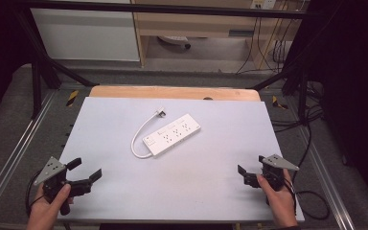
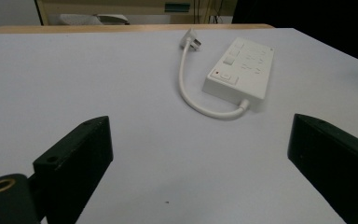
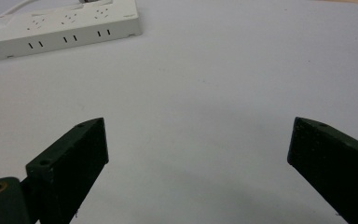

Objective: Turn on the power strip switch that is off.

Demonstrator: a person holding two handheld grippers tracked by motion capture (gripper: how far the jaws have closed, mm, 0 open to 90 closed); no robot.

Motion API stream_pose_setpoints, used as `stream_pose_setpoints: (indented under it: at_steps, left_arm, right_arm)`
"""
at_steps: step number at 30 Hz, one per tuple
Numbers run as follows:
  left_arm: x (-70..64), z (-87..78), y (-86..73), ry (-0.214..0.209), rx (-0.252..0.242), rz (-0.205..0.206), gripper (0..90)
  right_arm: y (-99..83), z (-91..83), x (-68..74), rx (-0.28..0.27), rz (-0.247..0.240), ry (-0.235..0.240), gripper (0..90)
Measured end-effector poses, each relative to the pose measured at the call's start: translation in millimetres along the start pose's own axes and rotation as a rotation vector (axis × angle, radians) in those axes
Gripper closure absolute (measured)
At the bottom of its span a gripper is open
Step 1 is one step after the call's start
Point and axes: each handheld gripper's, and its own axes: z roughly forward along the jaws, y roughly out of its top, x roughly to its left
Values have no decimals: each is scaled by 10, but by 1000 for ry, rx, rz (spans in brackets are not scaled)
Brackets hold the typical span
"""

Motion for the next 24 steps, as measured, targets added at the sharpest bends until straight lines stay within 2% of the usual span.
stream_pose_setpoints:
  at_steps: [10,15,24]
  left_arm:
    - [4,-7,-15,-14,10,10,65]
    - [18,1,-15,-17,13,9,63]
    - [-4,11,-8,-30,19,27,58]
  right_arm:
    - [4,-14,-4,6,20,14,57]
    - [30,-9,-11,-20,24,21,52]
    - [111,-54,21,-85,-4,39,69]
